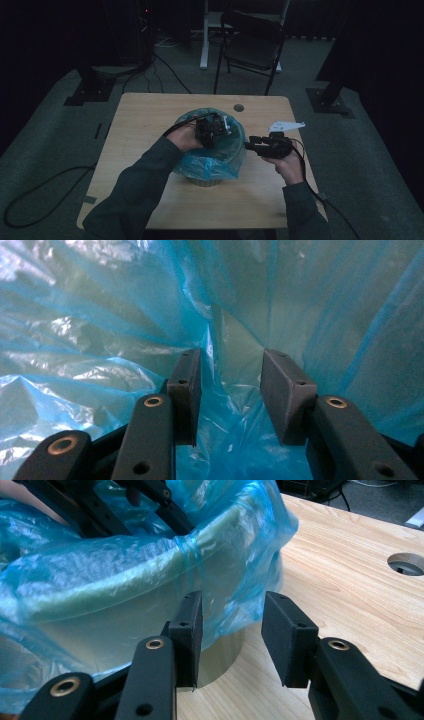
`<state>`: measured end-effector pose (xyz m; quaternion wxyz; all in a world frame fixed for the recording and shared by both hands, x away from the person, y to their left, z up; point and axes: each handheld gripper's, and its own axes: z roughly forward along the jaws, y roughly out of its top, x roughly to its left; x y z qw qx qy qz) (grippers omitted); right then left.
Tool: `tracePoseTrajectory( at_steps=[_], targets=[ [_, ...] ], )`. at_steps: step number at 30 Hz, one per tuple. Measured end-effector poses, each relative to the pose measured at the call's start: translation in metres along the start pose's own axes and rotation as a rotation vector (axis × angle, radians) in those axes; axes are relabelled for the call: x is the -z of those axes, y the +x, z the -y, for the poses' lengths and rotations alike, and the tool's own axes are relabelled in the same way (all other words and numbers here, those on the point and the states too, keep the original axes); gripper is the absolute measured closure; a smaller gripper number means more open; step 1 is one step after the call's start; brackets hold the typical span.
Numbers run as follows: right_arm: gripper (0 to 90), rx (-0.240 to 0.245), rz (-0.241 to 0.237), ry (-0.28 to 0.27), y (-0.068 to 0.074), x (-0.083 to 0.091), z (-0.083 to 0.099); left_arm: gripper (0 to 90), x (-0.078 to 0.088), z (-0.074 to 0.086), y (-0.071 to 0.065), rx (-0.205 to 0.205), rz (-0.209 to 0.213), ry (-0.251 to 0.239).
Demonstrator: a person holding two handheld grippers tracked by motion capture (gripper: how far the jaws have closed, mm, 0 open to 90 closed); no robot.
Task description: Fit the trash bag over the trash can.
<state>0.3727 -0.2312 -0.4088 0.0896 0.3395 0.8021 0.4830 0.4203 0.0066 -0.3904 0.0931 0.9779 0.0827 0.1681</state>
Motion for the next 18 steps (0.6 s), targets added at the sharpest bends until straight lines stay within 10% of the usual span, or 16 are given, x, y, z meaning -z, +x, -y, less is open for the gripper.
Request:
tracePoseTrajectory(
  at_steps=[9,18],
  targets=[
    [59.4,0.002,-0.003,0.001,0.001,0.0,0.0,59.3,-0.002,-0.001,-0.003,-0.016,-0.016,0.01],
    [59.1,0.005,-0.004,0.003,0.002,0.001,0.001,58.6,0.036,0.017,0.004,0.07,-0.073,-0.183]
  ],
)
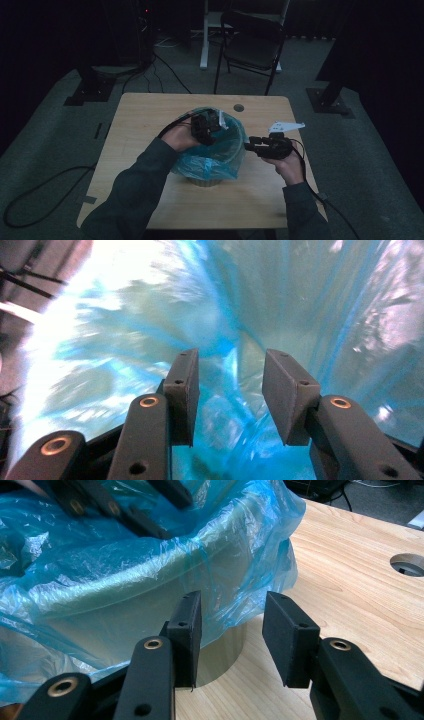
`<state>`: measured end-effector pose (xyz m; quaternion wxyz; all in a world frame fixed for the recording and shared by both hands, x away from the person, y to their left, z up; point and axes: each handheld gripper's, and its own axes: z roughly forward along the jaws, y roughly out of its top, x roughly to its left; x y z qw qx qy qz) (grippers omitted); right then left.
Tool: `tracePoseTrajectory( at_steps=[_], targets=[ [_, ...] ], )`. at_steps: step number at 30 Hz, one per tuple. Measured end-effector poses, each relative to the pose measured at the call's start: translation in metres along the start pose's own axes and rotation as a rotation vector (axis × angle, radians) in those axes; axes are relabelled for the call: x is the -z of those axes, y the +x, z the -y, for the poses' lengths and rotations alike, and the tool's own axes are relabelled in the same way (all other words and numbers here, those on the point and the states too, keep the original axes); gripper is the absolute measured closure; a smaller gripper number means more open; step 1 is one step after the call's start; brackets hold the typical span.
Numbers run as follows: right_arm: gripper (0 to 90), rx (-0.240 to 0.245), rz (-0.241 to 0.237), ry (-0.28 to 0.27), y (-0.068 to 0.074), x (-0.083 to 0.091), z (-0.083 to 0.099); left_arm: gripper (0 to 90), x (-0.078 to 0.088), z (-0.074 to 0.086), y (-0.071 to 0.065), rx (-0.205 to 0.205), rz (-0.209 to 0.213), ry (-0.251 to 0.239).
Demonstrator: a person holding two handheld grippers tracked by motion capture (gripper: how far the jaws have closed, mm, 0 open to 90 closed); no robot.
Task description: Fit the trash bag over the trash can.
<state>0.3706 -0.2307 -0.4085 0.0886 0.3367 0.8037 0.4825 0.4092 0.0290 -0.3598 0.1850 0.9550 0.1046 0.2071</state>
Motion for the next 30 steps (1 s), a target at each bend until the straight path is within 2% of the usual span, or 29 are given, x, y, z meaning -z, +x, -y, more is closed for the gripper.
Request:
tracePoseTrajectory(
  at_steps=[1,3,4,7,10,11,12,13,17,21,23,24,25,30],
  targets=[
    [59.0,-0.001,-0.001,0.0,0.0,0.0,0.0,58.6,0.006,0.003,0.002,0.012,-0.014,-0.021],
    [59.0,0.002,0.0,-0.002,0.0,0.001,0.0,58.7,0.019,0.014,0.006,0.062,-0.029,-0.093],
    [59.0,0.002,0.0,-0.002,0.0,0.001,0.0,58.7,0.019,0.014,0.006,0.062,-0.029,-0.093],
    [59.0,-0.002,0.003,-0.004,-0.001,0.002,0.0,58.7,0.037,0.033,0.012,0.136,-0.073,-0.176],
    [58.9,-0.002,0.003,-0.003,-0.001,0.001,0.001,58.5,0.05,0.05,0.016,0.193,-0.125,-0.228],
    [58.9,-0.002,0.003,-0.003,-0.001,0.001,0.001,58.5,0.05,0.05,0.016,0.193,-0.125,-0.228],
    [59.0,-0.002,0.003,-0.003,-0.001,0.0,0.001,58.5,0.059,0.062,0.018,0.23,-0.139,-0.274],
    [58.9,-0.002,0.003,-0.002,-0.001,0.0,0.001,58.4,0.062,0.067,0.018,0.246,-0.164,-0.283],
    [58.8,-0.002,0.003,-0.002,-0.001,0.0,0.001,58.4,0.07,0.087,0.021,0.316,-0.191,-0.327],
    [58.8,-0.004,0.005,-0.003,-0.003,0.001,0.001,58.1,0.072,0.102,0.023,0.362,-0.214,-0.339],
    [58.8,-0.007,0.005,-0.003,-0.003,0.001,0.002,57.8,0.072,0.102,0.023,0.362,-0.214,-0.339],
    [58.8,-0.007,0.005,-0.003,-0.003,0.001,0.002,57.8,0.072,0.111,0.024,0.389,-0.226,-0.343],
    [58.7,-0.009,0.005,-0.002,-0.004,0.002,0.002,57.7,0.072,0.113,0.025,0.393,-0.223,-0.345],
    [58.6,-0.01,0.006,-0.004,-0.005,0.002,0.002,57.7,0.071,0.118,0.026,0.403,-0.22,-0.348]
  ],
)
